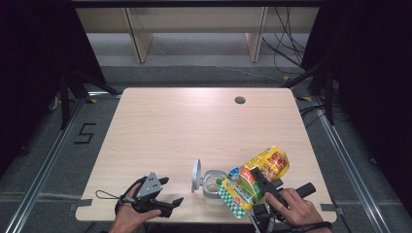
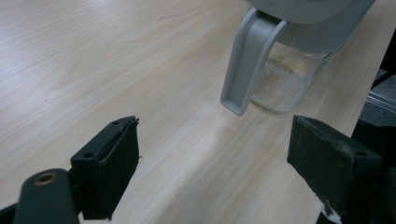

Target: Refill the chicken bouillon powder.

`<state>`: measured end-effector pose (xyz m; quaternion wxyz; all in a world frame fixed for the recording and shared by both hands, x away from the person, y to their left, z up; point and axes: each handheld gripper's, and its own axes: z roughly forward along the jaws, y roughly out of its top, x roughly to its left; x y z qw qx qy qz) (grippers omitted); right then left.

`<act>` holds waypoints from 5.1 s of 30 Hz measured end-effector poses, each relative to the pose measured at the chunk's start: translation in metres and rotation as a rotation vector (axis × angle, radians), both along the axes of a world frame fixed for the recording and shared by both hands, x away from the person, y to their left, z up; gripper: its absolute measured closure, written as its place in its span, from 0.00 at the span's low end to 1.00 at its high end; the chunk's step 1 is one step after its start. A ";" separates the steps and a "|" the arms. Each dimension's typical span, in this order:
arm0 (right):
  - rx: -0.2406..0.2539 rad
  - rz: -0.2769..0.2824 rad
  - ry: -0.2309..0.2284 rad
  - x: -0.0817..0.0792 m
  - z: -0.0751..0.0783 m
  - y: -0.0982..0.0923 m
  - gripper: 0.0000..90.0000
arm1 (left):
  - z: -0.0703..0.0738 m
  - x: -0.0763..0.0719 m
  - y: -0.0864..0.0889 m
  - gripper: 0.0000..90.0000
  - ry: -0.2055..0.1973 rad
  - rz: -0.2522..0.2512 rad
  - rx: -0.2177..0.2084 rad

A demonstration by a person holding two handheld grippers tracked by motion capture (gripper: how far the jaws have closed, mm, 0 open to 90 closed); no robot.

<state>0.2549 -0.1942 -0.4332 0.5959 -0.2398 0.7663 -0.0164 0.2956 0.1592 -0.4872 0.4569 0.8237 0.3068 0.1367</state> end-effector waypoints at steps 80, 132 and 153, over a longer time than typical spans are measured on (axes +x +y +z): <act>-0.212 0.057 -0.108 0.004 0.010 0.009 0.68 | 0.000 0.001 -0.003 0.18 0.013 0.000 -0.008; -0.280 0.055 -0.071 0.007 0.015 0.022 0.68 | 0.001 0.001 -0.002 0.18 -0.003 -0.002 -0.005; -0.270 0.065 -0.088 0.007 0.015 0.021 0.68 | 0.001 0.001 -0.002 0.18 0.003 0.002 -0.010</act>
